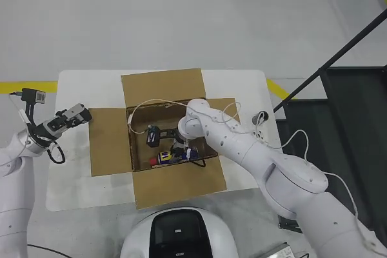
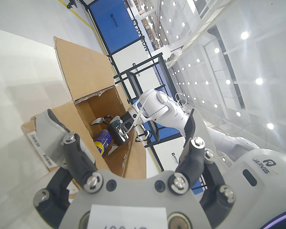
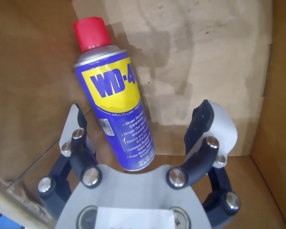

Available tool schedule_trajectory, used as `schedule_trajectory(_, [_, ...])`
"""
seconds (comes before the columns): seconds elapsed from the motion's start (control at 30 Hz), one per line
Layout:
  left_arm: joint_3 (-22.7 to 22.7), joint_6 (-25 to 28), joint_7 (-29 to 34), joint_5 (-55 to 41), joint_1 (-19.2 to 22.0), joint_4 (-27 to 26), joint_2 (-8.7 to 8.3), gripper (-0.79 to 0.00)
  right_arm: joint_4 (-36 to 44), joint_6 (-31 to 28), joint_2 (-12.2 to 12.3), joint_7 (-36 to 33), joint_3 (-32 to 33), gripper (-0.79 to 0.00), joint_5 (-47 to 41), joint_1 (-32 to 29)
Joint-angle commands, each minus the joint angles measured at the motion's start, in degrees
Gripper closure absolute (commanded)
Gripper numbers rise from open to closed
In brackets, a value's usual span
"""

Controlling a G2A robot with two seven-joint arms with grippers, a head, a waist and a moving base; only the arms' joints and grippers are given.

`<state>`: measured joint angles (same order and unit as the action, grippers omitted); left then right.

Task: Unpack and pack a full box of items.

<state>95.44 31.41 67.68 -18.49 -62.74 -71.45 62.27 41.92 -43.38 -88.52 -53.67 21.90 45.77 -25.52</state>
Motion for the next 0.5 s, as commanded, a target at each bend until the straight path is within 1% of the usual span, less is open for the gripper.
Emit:
schedule_trajectory(0.0, [0.00, 0.00, 0.00, -0.02, 0.00, 0.00, 0.00, -0.785, -1.43, 0.10, -0.87, 0.33, -0.66, -0.785, 0.23, 0.25])
schedule_trajectory(0.47, [0.00, 0.00, 0.00, -0.02, 0.00, 0.00, 0.00, -0.785, -11.31, 0.46, -7.05, 4.05, -4.11, -0.785, 2.42, 1.68])
